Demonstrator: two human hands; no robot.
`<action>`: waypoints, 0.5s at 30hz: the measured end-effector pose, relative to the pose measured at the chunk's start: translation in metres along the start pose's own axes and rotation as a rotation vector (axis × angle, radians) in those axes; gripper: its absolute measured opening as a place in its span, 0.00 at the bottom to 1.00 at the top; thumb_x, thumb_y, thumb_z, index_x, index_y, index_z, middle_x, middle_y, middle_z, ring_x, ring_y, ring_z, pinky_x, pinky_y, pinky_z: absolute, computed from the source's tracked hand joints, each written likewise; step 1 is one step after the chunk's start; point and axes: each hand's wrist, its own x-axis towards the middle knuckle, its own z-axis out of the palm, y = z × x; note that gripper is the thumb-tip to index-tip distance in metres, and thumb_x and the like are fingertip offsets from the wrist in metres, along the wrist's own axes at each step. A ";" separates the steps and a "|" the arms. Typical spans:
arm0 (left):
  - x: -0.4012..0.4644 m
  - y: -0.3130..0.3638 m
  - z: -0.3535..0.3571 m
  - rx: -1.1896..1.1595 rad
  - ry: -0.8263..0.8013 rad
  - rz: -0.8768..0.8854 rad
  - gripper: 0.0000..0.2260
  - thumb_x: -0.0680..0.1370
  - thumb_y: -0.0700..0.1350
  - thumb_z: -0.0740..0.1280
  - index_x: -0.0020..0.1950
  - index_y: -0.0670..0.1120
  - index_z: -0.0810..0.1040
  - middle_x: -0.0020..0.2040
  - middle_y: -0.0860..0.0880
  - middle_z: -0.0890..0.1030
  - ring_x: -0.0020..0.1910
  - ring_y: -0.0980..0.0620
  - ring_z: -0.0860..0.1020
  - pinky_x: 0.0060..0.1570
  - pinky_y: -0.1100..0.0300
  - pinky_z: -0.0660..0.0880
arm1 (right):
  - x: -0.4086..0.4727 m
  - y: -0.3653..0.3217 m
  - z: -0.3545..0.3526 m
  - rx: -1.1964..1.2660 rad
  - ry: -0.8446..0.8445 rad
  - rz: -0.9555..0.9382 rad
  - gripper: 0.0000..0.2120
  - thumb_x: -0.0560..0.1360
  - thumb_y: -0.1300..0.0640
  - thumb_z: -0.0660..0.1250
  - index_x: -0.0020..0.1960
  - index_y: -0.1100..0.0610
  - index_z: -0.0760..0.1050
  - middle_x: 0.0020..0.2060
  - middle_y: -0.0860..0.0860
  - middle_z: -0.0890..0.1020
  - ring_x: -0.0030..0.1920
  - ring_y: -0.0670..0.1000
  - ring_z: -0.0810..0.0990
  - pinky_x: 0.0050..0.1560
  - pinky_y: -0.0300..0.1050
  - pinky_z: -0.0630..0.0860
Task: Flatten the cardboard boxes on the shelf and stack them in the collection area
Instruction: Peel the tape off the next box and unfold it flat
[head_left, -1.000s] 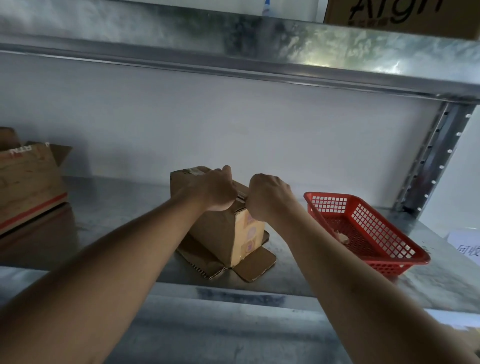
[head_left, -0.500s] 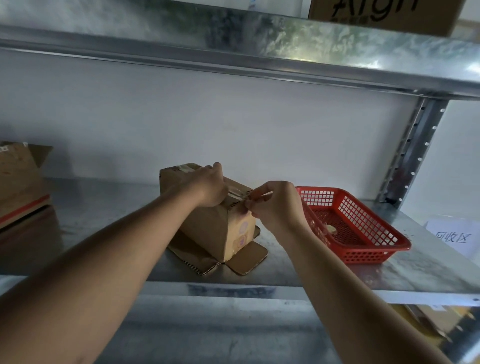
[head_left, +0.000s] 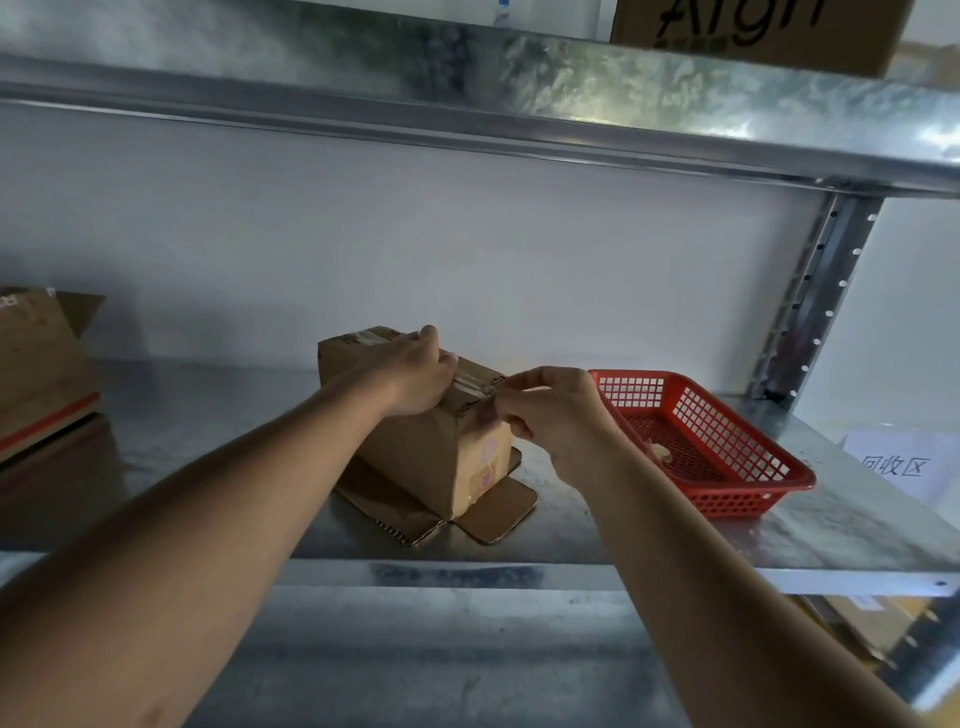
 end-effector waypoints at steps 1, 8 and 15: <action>0.000 -0.001 0.000 0.001 -0.002 0.006 0.19 0.86 0.56 0.49 0.67 0.44 0.66 0.57 0.43 0.75 0.48 0.48 0.75 0.39 0.51 0.65 | 0.002 -0.002 -0.003 0.049 -0.043 0.051 0.08 0.67 0.71 0.71 0.41 0.62 0.85 0.32 0.55 0.84 0.32 0.50 0.78 0.42 0.43 0.81; 0.000 -0.005 -0.001 0.035 -0.017 0.075 0.23 0.85 0.61 0.48 0.67 0.45 0.67 0.61 0.42 0.76 0.50 0.47 0.73 0.47 0.48 0.66 | 0.015 -0.014 -0.009 0.164 -0.184 0.151 0.09 0.67 0.75 0.69 0.39 0.65 0.86 0.37 0.56 0.84 0.41 0.52 0.78 0.42 0.41 0.77; 0.004 -0.008 -0.002 0.101 0.004 0.094 0.21 0.85 0.62 0.47 0.64 0.48 0.67 0.66 0.42 0.76 0.53 0.47 0.71 0.46 0.50 0.62 | 0.021 -0.017 -0.007 0.136 -0.203 -0.157 0.14 0.71 0.72 0.69 0.41 0.56 0.89 0.40 0.54 0.86 0.40 0.51 0.82 0.45 0.40 0.83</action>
